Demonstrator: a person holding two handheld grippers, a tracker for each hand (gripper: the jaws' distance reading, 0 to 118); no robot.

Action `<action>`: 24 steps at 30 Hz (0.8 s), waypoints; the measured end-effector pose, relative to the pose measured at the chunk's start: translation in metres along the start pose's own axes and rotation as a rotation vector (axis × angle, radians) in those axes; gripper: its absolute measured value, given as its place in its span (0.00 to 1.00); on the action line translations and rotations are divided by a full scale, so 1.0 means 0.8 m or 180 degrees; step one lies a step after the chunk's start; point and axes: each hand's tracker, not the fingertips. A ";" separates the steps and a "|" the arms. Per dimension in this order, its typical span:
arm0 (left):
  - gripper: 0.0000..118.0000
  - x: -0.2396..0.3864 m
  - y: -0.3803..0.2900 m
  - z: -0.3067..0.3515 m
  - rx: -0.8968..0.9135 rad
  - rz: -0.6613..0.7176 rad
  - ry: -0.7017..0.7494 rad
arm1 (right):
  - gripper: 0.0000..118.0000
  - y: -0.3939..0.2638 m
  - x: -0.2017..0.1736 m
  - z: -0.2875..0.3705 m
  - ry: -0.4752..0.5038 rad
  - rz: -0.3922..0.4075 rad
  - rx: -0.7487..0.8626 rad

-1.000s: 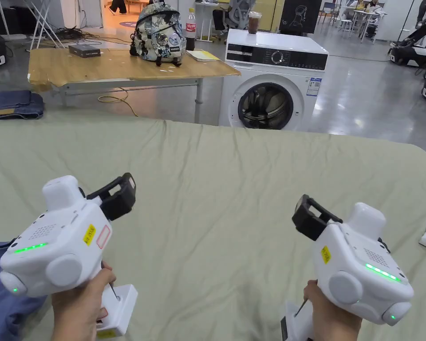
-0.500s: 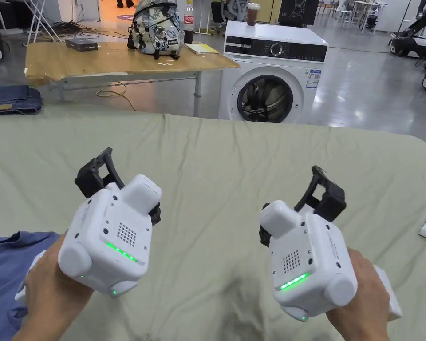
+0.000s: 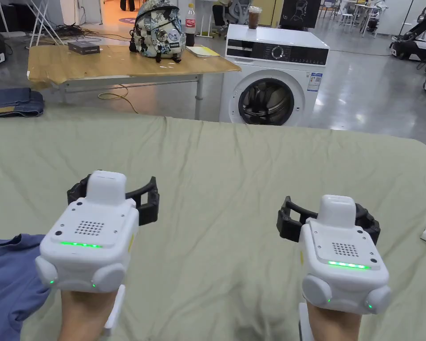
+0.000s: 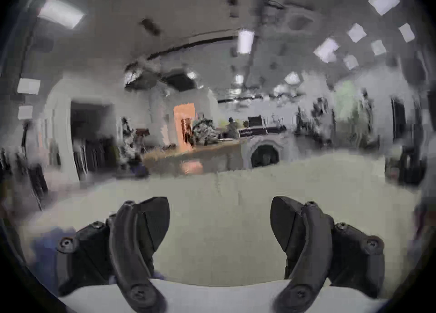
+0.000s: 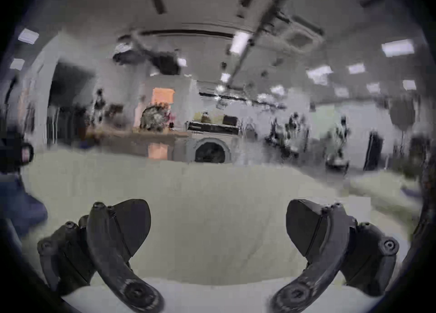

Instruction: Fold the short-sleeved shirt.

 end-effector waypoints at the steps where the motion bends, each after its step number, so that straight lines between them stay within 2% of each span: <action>1: 0.76 -0.007 0.002 0.000 0.0037 0.0273 -0.0019 | 0.98 -0.001 0.002 0.001 -0.0038 -0.0052 0.0020; 4: 0.76 -0.019 -0.004 -0.010 0.0094 0.0482 0.0070 | 0.98 -0.002 0.006 0.001 -0.0007 -0.0124 0.0002; 8: 0.76 -0.014 -0.002 -0.012 0.0096 0.0165 0.0074 | 0.98 -0.001 0.006 0.003 0.0028 -0.0207 0.0012; 15: 0.76 -0.007 -0.002 -0.006 0.0144 -0.0305 0.0033 | 0.96 0.002 -0.004 0.011 -0.0005 0.0218 0.0138; 16: 0.76 -0.007 -0.002 -0.006 0.0144 -0.0343 0.0046 | 0.92 0.003 -0.005 0.011 0.0000 0.0261 0.0148; 17: 0.75 -0.006 -0.002 -0.006 0.0146 -0.0360 0.0059 | 0.82 0.003 -0.008 0.014 -0.0013 0.0305 0.0172; 18: 0.73 -0.005 -0.001 -0.004 0.0135 -0.0369 0.0102 | 0.68 0.003 -0.009 0.015 -0.0017 0.0341 0.0198; 19: 0.66 -0.003 0.000 -0.005 0.0099 -0.0400 0.0208 | 0.57 0.003 -0.010 0.014 -0.0031 0.0360 0.0215; 20: 0.55 -0.002 0.000 -0.006 0.0088 -0.0434 0.0345 | 0.48 0.004 -0.010 0.014 -0.0034 0.0360 0.0206; 21: 0.35 -0.003 -0.001 -0.005 0.0130 -0.0410 0.0333 | 0.35 0.006 -0.010 0.014 -0.0035 0.0348 0.0189; 22: 0.24 -0.005 -0.001 -0.003 0.0137 -0.0391 0.0340 | 0.27 0.007 -0.010 0.013 -0.0037 0.0322 0.0169; 23: 0.19 -0.007 0.000 -0.004 0.0138 -0.0370 0.0341 | 0.22 0.008 -0.009 0.012 -0.0047 0.0269 0.0149; 24: 0.17 -0.008 0.000 -0.005 0.0131 -0.0336 0.0355 | 0.19 0.008 -0.009 0.012 -0.0053 0.0235 0.0135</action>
